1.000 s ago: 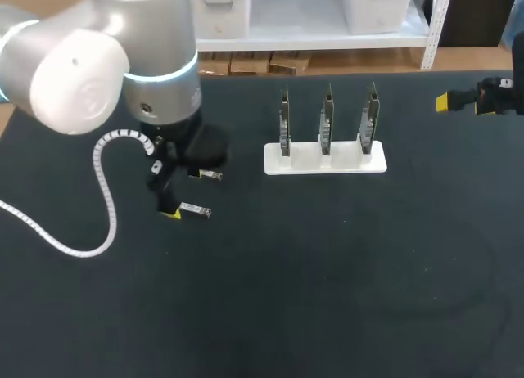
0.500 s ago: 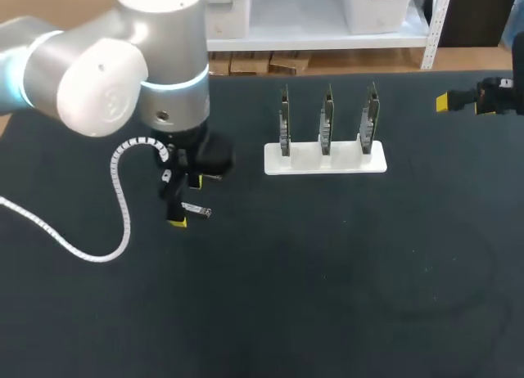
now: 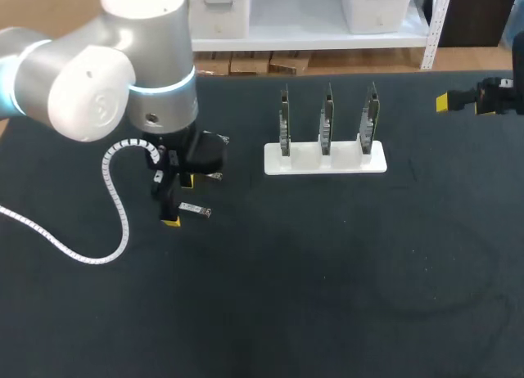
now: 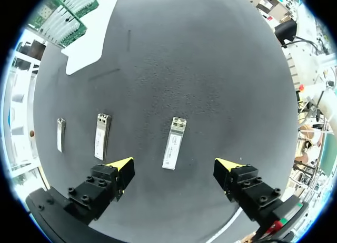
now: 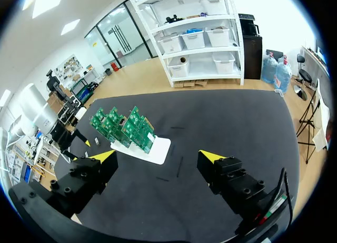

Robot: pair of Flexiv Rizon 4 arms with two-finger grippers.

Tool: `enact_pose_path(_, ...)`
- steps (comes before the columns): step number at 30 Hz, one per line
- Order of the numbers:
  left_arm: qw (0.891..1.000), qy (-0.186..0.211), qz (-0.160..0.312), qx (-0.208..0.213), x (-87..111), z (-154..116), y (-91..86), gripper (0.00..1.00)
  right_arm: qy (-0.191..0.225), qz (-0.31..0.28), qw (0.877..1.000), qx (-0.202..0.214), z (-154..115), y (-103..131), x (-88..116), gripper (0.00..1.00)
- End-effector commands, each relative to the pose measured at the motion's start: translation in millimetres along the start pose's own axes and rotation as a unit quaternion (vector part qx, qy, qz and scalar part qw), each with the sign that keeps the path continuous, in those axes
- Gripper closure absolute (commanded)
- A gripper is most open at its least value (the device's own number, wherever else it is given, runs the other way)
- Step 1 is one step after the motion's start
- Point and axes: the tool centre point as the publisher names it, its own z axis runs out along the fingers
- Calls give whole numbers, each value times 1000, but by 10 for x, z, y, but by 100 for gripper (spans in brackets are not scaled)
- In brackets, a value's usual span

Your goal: Pick up the optical module with the left hand, and insert it into the network port with the right hand.

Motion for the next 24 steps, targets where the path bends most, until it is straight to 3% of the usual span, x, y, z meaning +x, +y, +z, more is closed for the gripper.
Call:
enact_pose_path(1, 1000, 3, 1, 5, -21, 7, 58, 0, 0, 0, 1000, 2, -5, 9, 5, 0)
enact_pose_path(24, 1000, -4, 10, 22, -14, 147, 128, 0, 0, 0, 1000, 2, -5, 9, 5, 0)
